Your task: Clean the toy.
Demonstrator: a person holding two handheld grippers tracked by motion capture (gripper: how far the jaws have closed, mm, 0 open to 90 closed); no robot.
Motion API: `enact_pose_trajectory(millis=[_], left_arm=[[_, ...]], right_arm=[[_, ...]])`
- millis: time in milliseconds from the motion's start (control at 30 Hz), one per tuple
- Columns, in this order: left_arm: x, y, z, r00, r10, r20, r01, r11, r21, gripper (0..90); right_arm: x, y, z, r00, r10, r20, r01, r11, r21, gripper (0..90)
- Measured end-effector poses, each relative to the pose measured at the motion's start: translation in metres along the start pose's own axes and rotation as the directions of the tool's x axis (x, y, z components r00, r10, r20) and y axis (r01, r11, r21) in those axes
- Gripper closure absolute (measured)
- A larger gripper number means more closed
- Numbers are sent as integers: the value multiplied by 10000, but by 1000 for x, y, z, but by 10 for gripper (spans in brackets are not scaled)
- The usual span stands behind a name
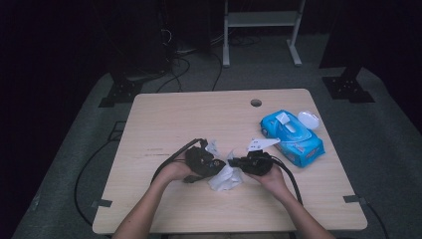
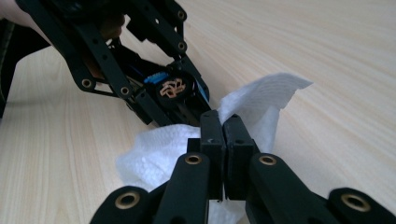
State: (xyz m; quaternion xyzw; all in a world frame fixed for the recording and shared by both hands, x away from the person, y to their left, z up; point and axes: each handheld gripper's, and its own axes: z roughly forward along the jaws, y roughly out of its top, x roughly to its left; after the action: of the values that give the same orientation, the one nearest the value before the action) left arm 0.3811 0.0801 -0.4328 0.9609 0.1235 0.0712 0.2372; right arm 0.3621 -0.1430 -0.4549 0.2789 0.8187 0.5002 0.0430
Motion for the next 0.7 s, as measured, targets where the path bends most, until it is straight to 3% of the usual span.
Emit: enact_pose_trajectory(millis=[33, 100, 233, 300, 400, 467, 567, 600, 700], left_arm=[[0, 1, 0, 10000, 60, 47, -59, 9999, -81, 620], [-1, 3, -1, 9994, 202, -286, -205, 9997, -133, 625], [-4, -2, -7, 9991, 146, -399, -182, 9956, -922, 630], [-7, -3, -12, 9981, 223, -568, -302, 9893, -1428, 631], [-12, -4, -22, 9975, 232, -671, -384, 9712, -2352, 635], [-15, -4, -24, 9972, 253, -705, -428, 9649, -2590, 637], [-16, -4, -27, 9958, 307, -860, -549, 9538, -2953, 640], [-17, -6, -29, 9963, 265, -816, -517, 9445, -3245, 640], [-18, -9, -32, 9975, 157, -696, -401, 9299, -3655, 643]], right_arm=[[0, -1, 1, 10000, 17, -12, -17, 10000, 35, 878], [-1, -2, 1, 9998, 108, -144, -108, 9999, 7, 878], [-3, 1, -5, 9972, 387, -637, -410, 9986, -345, 878], [-2, 6, -10, 9965, 373, -742, -416, 9975, -566, 879], [0, 16, -16, 9936, 398, -1054, -504, 9937, -1002, 879], [3, 26, -19, 9891, 370, -1426, -536, 9920, -1140, 878], [8, 37, -23, 9871, 211, -1588, -432, 9896, -1369, 879], [9, 39, -23, 9866, 175, -1621, -405, 9894, -1396, 879], [8, 42, -25, 9844, 168, -1754, -420, 9891, -1410, 879]])
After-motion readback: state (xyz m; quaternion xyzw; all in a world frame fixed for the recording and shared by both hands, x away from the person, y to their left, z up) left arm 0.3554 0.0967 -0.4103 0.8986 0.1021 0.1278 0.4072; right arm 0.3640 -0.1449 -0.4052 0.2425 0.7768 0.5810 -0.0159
